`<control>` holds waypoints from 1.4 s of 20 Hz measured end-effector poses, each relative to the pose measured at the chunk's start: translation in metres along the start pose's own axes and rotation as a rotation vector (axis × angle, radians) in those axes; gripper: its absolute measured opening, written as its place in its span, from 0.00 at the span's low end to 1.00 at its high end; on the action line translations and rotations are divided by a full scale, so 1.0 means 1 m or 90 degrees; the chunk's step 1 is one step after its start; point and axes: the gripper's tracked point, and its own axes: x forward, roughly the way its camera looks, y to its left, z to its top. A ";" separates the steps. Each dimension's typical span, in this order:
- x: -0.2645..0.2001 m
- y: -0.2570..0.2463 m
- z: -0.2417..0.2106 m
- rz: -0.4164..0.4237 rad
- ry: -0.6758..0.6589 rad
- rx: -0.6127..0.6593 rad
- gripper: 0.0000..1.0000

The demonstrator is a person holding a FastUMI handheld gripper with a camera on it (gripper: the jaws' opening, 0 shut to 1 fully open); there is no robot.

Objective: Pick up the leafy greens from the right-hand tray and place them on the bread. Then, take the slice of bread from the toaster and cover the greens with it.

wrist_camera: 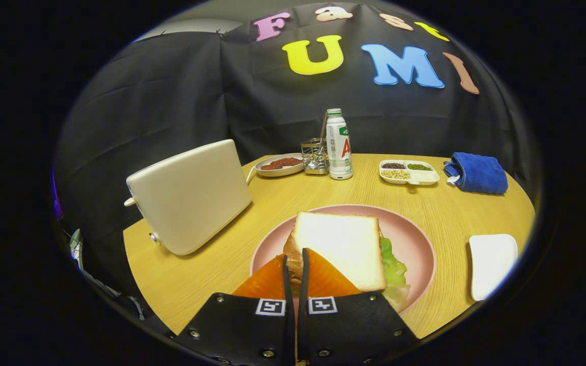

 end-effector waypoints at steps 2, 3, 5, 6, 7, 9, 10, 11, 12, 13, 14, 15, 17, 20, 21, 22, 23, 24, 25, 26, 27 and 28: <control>-0.002 -0.001 0.002 0.006 -0.002 0.013 0.07; 0.002 0.000 0.000 0.005 -0.001 0.013 0.09; 0.000 0.010 -0.004 0.036 0.011 0.026 0.26; -0.002 0.014 -0.004 0.042 0.012 0.036 0.37; -0.001 0.012 -0.002 0.039 0.009 0.039 0.37; 0.000 0.012 -0.002 0.044 0.010 0.049 0.37; -0.001 0.012 -0.002 0.045 0.009 0.052 0.37; -0.001 0.012 -0.001 0.046 0.010 0.054 0.37; -0.001 0.011 -0.002 0.048 0.008 0.054 0.37; -0.002 0.012 0.000 0.051 0.005 0.053 0.37; -0.002 0.013 0.000 0.053 0.001 0.052 0.37; -0.003 0.012 0.002 0.051 -0.001 0.052 0.38; -0.005 0.009 0.005 0.040 0.005 0.057 0.38; -0.007 0.003 0.015 0.019 -0.001 0.056 0.40; -0.008 -0.002 0.019 0.008 -0.007 0.047 0.40; -0.009 -0.004 0.024 -0.001 -0.016 0.040 0.40; -0.011 -0.006 0.030 -0.006 -0.026 0.037 0.41; -0.013 -0.007 0.037 -0.010 -0.035 0.035 0.41; -0.015 -0.009 0.046 -0.013 -0.044 0.030 0.41; -0.018 -0.012 0.057 -0.018 -0.055 0.022 0.41; -0.022 -0.016 0.069 -0.024 -0.063 0.013 0.41; -0.025 -0.018 0.079 -0.029 -0.071 0.007 0.41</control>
